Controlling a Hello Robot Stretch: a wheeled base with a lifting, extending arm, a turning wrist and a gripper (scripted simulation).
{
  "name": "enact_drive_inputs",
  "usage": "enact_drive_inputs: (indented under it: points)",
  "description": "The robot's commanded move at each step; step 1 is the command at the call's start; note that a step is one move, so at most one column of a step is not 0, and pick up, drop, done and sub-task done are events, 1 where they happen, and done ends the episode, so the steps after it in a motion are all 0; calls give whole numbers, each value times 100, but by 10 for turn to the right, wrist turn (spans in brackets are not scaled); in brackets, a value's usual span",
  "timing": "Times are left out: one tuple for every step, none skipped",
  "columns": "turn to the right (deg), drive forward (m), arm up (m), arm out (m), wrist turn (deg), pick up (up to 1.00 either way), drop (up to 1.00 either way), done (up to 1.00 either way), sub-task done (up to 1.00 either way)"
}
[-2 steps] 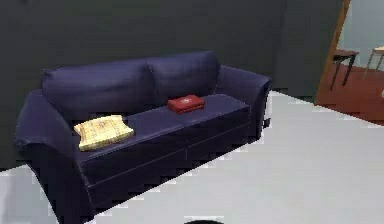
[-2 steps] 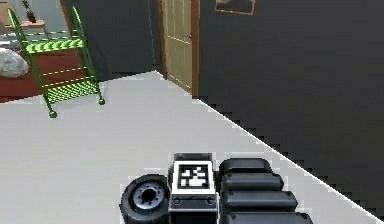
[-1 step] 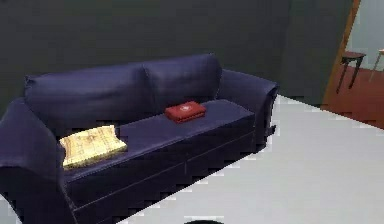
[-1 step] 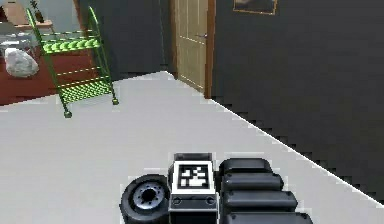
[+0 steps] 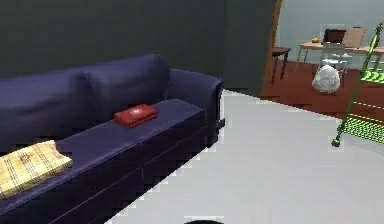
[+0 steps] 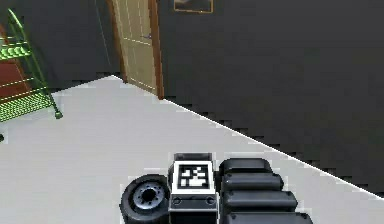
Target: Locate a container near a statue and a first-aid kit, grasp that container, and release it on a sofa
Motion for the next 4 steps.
enact_drive_inputs:
  points:
    - [0,100,0,0,0,0,0,0,0]
    - [450,0,0,0,0,0,0,0,0]
    - [450,0,0,0,0,0,0,0,0]
    - [450,0,0,0,0,0,0,0,0]
